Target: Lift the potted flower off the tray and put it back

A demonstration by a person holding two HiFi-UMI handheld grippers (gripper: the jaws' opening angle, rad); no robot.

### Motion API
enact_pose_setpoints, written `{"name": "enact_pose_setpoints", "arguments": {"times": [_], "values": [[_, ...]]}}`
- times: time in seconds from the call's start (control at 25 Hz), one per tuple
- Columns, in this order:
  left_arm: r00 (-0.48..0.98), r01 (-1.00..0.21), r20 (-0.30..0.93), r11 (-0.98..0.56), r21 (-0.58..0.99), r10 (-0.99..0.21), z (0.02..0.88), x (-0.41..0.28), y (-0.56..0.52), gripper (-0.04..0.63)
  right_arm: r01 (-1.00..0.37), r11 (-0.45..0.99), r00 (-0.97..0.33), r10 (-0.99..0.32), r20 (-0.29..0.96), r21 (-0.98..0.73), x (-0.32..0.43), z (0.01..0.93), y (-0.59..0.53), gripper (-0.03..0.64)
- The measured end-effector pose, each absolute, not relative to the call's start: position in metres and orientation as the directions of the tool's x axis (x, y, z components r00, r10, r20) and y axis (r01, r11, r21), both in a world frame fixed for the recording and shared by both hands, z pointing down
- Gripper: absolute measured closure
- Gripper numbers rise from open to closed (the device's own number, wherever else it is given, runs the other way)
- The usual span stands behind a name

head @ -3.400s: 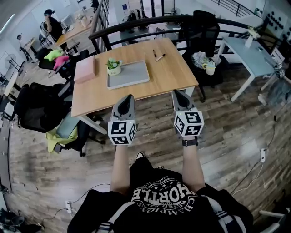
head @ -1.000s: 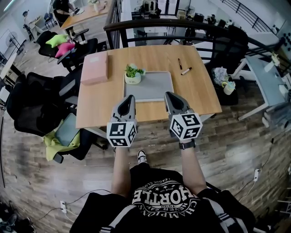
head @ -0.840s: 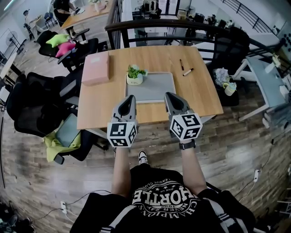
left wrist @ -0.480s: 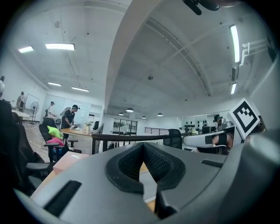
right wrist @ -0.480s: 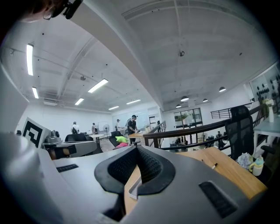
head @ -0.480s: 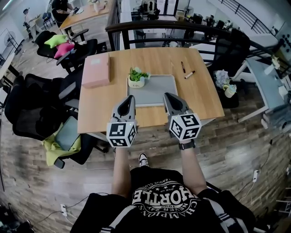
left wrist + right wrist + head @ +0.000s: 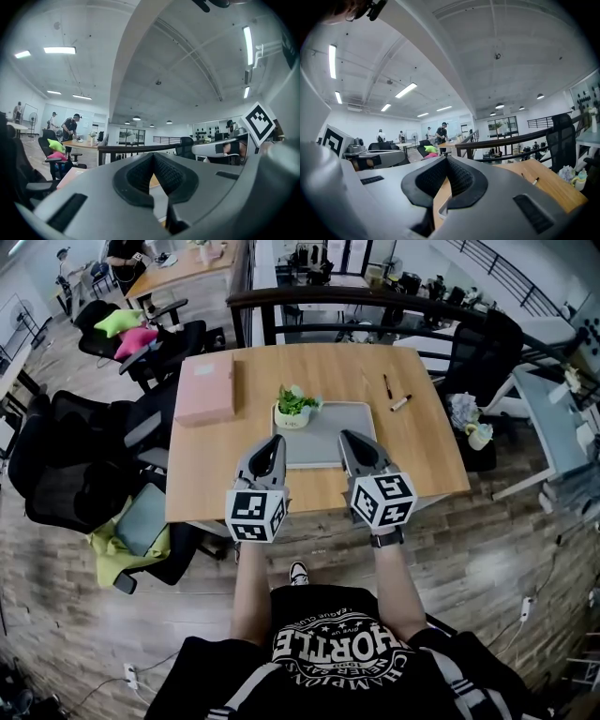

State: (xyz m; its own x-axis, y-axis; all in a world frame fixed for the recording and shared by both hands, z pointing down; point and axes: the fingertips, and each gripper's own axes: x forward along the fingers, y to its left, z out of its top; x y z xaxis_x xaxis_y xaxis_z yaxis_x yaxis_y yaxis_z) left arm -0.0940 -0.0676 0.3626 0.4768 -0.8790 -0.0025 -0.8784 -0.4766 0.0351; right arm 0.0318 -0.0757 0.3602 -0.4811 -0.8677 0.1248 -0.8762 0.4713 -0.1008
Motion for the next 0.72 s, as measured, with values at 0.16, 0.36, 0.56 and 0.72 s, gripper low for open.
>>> {"name": "enact_pose_setpoints", "arguments": {"times": [0.16,0.36,0.56,0.72], "values": [[0.479,-0.877,-0.006,-0.479,0.016,-0.878,0.362,-0.101,-0.076,0.577,-0.873,0.477,-0.486,-0.866,0.119,-0.100,0.021,0.361,-0.087,0.597],[0.483,-0.876,-0.004,-0.483,-0.002,-0.876,0.364,-0.106,-0.084,0.577,-0.865,0.492,-0.501,-0.858,0.117,-0.096,0.007,0.365,-0.094,0.597],[0.484,-0.875,0.007,-0.483,0.004,-0.875,0.372,-0.107,-0.085,0.577,-0.867,0.488,-0.498,-0.858,0.126,-0.099,0.008,0.372,-0.096,0.597],[0.486,-0.874,0.022,-0.486,0.017,-0.874,0.379,-0.105,-0.088,0.577,-0.870,0.482,-0.492,-0.860,0.132,-0.107,0.013,0.377,-0.098,0.597]]}}
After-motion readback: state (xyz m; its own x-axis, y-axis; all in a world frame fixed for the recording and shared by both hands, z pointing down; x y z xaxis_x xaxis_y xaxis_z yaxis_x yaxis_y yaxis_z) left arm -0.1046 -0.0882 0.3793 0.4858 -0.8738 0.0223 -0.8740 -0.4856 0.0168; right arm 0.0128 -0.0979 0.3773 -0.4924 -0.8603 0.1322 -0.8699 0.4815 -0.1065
